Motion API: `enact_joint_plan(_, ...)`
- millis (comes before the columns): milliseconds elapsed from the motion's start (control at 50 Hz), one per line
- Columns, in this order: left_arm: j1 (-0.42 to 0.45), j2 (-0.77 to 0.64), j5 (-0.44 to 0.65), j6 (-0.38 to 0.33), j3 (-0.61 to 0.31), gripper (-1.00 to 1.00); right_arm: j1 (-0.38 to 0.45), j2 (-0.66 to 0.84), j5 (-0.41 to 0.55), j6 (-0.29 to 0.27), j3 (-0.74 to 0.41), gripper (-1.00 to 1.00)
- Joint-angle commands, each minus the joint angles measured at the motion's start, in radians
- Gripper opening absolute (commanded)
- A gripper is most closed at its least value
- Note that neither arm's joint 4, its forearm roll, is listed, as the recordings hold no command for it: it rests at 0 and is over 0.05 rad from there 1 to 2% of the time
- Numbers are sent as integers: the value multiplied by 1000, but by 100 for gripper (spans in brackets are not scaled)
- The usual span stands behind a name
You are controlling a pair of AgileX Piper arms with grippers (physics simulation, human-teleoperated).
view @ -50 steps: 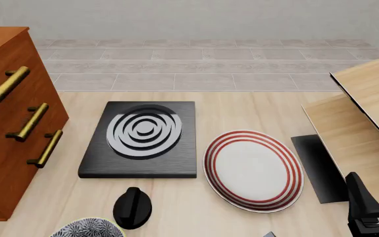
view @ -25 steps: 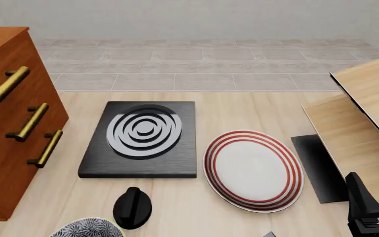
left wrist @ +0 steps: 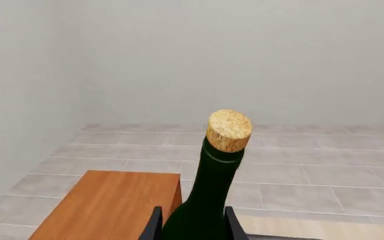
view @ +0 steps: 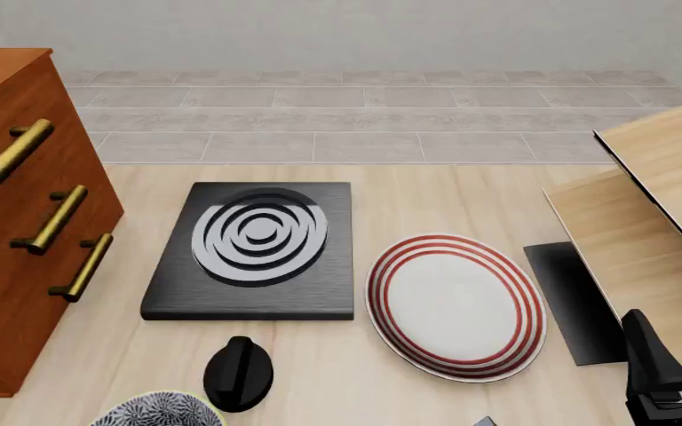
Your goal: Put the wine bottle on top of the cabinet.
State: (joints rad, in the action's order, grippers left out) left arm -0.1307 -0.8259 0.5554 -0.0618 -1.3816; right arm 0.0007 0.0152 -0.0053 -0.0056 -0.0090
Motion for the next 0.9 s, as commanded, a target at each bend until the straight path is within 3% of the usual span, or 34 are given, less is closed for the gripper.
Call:
enact_joint_plan(20, -56, -10, -45, -22, 3, -100, 0, 0, 0, 0, 0, 100)
enact_joint_plan(380, -111, -4, -146, 7, 76, -100, 0, 0, 0, 0, 0, 100)
enact_joint_plan(720, -193, -25, -290, -40, 227, -100, 0, 0, 0, 0, 0, 100)
enact_joint_plan(760, -208, -32, -305, -11, 232, -100, 0, 1, 0, 0, 0, 100)
enact_joint_plan(900, -243, -59, -341, -9, 247, -100, 0, 0, 0, 0, 0, 100)
